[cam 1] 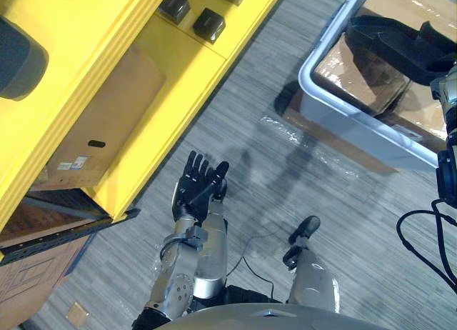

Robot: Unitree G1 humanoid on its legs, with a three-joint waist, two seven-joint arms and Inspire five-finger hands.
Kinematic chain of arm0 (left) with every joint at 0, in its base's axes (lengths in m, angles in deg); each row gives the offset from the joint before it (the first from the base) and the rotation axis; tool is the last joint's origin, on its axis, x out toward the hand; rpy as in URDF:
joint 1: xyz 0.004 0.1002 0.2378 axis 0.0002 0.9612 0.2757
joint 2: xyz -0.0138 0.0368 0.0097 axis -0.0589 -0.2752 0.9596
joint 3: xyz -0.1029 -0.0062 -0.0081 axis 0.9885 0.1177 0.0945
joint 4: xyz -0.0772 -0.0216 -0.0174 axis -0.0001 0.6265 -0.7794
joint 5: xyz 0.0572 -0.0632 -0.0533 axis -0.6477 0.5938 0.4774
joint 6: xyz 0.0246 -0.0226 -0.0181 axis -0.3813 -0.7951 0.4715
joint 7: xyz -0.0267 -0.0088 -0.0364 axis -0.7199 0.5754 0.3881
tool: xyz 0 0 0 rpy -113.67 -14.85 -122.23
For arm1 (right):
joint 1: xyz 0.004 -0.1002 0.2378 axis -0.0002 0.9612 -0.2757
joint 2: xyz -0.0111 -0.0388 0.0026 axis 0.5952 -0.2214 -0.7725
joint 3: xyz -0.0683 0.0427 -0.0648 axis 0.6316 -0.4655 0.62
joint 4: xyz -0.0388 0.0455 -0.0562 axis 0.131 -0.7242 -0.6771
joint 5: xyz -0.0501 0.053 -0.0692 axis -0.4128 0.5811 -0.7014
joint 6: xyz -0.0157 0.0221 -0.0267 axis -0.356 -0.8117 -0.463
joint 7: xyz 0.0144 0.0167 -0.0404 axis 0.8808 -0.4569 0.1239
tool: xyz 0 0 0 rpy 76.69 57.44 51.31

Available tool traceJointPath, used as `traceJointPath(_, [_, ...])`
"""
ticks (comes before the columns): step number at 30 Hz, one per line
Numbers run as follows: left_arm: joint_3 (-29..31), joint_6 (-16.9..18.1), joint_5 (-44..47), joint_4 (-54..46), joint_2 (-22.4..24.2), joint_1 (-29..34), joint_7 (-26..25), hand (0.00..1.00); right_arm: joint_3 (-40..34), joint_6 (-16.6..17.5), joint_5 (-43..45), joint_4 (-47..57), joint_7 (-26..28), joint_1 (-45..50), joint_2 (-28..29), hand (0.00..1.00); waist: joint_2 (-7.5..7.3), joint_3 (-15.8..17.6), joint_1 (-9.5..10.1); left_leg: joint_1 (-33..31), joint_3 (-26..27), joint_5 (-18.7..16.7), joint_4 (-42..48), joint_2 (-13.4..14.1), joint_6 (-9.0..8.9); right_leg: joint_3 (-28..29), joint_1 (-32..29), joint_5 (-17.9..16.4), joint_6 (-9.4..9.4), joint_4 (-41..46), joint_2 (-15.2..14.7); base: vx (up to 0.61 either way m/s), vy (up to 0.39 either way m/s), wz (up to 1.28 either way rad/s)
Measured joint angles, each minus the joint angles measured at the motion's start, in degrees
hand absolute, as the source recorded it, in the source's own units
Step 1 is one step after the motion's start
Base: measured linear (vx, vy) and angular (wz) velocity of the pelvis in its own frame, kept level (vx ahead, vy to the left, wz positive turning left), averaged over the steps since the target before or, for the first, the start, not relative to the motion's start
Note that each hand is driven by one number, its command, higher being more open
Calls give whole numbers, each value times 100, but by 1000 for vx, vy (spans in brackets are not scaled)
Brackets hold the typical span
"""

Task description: Walk over and take three plastic housings, then place them on the shelf

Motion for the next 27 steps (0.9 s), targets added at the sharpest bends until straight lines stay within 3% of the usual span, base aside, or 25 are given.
traceJointPath(4, [30,-82,11,-448,-118,87,356,100,49,596,-135,663,-245,47,-27,0,-122,-5,-163,260,119,68,-200,60,-19,80,90,-1,-1,-35,52,0,-37,-16])
traceJointPath(7, [42,-498,363,-720,-209,31,572,100,51,1072,-478,1440,-578,619,-27,0,-241,-88,-226,592,257,70,-360,130,-25,112,352,-1,1,-204,136,39,-35,-14])
traceJointPath(11, [123,-1372,1351,-725,-263,-281,681,100,23,1433,-1088,2774,-736,1577,-16,0,-510,-347,-341,925,492,84,-618,217,-64,247,517,21,11,-437,261,67,-26,-22])
traceJointPath(13, [106,-1950,2018,-714,-283,-473,668,100,-59,1615,-1578,3565,-750,2227,135,0,-677,-666,-491,966,652,45,-617,245,-113,310,551,58,40,-582,309,103,-20,-20])
traceJointPath(16, [-29,-2418,2777,-543,-263,-932,573,100,-145,1751,-2117,4340,-743,2858,561,0,-799,-869,-666,1240,972,44,-618,267,-114,465,694,76,30,-647,337,84,-18,-34])
traceJointPath(19, [-188,-2695,3737,-53,-125,-1417,366,100,-146,1833,-2385,4977,-652,3551,926,0,-826,-1216,-871,1428,1275,44,-618,292,-115,651,705,76,30,-648,363,51,-16,-38])
traceJointPath(25, [-456,-2714,5024,961,168,-1991,178,100,-183,2055,-2843,5271,-623,4137,1147,0,-765,-1560,-1240,1767,1653,-173,-621,399,-196,879,768,74,29,-656,479,-12,-13,-32])
traceJointPath(27, [-556,-2736,5431,1440,256,-2177,118,100,-219,2089,-2949,5297,-622,4262,1229,0,-820,-1650,-1304,1858,1745,-238,-621,413,-210,960,763,83,16,-660,501,-75,4,-22])
